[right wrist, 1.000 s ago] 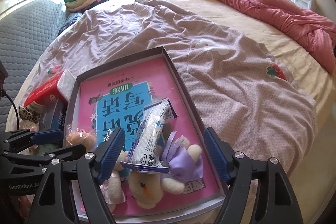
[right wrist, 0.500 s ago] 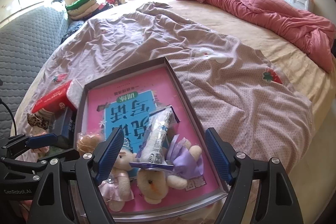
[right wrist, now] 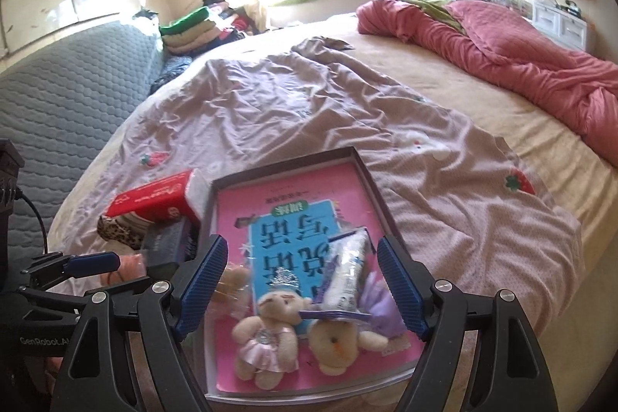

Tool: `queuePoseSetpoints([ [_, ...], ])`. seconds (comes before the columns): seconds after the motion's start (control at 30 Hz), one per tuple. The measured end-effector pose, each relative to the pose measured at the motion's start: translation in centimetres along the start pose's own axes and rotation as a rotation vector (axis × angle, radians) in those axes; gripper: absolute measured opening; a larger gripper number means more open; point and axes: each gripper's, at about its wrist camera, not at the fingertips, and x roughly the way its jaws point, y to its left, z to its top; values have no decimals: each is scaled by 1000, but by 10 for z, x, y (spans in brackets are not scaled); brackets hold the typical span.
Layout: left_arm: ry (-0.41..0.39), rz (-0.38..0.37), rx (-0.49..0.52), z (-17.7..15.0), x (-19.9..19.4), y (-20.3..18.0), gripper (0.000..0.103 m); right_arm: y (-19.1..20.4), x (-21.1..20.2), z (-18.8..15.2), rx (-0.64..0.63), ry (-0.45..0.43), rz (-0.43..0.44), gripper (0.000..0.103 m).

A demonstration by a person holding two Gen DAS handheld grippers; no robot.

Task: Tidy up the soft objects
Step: 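Withdraw both open tools back toward the remaining pile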

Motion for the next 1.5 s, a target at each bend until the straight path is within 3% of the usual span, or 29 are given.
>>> queuePoseSetpoints([
  [0.43,-92,71,-144,-19,-57,73,80,61,-14,0,-134,-11,90,81],
  [0.83,-107,113,-270,-45,-80,133,80,110,-11,-16,-278,28,138,81],
  [1.13,-75,104,-288,-62,-68,145,80,127,1,-33,-335,76,150,81],
  [1.5,-11,40,-321,-57,-17,156,81,136,34,-56,-390,167,158,81],
])
